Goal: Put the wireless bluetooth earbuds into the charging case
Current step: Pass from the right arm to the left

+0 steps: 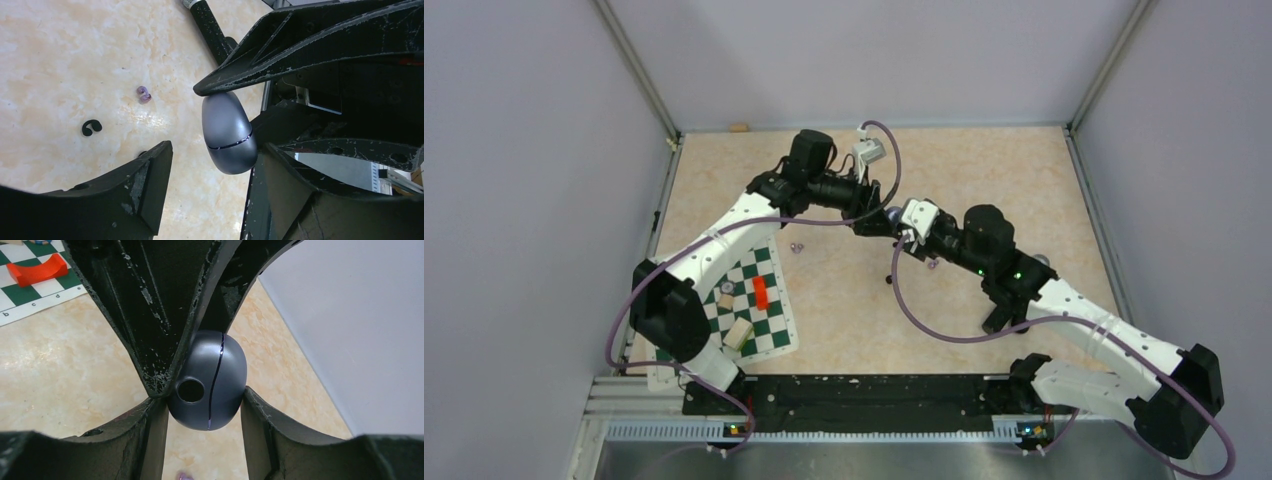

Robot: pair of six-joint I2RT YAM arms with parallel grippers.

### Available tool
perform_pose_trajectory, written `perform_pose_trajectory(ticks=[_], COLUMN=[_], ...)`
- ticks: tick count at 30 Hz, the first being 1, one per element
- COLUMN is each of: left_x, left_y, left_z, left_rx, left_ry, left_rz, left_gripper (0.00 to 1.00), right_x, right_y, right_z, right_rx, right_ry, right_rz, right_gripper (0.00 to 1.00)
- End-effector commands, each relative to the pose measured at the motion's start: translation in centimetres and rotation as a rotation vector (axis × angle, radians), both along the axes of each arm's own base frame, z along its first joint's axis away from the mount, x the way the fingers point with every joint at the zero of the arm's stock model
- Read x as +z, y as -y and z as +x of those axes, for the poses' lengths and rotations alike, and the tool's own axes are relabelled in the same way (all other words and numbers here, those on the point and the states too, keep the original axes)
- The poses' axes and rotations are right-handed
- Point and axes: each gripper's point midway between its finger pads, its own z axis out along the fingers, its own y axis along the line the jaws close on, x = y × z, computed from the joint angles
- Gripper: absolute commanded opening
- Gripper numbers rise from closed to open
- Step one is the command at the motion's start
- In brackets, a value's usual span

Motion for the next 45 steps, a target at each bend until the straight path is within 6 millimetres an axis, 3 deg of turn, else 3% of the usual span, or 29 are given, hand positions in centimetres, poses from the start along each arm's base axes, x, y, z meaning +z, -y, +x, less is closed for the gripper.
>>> perform_pose_trajectory(ticks=[1,10,26,33,36,39,42,45], left_x=[2.0,1.8,1.2,1.2,1.3,1.5,2.1,2.9], left_y=[0.4,0.6,1.6,1.6,1.5,1.2,0.3,-0.7], left_z=[0.2,0.2,-0.6,-0.9,-0.9,-1.0,-1.3,-1.9], left_rx=[-0.016,-0.022,-0.075,-0.088,-0.087,-0.092,-0.104,-0.121], left_ry=[0.061,0.050,0.020,0.034,0.046,0.074,0.136,0.208], left_rz=[-0.039,-0.037,-0.034,-0.028,-0.022,-0.010,0.018,0.043], left_gripper=[0.70,0.75,0.54,0.23,0.16,0.12,0.11,0.10], right_x=[2.1,2.0,2.1,2.7,3.0,3.4,6.5,8.9], right_y=[-1.0,-1.0,-1.2,-0.9,-0.8,-0.6,-0.3,0.3], right_z=[-1.3,-1.5,-1.6,-1.2,-1.2,-1.6,-2.9,-5.8], right_rx=[0.077,0.085,0.092,0.057,0.053,0.055,0.085,0.192], right_ry=[0.040,0.045,0.032,0.055,0.059,0.030,-0.009,-0.054], right_rz=[0.044,0.042,0.057,0.072,0.076,0.069,0.094,0.108], right_gripper=[0.38,0.39,0.40,0.42,0.49,0.69,0.78,0.81])
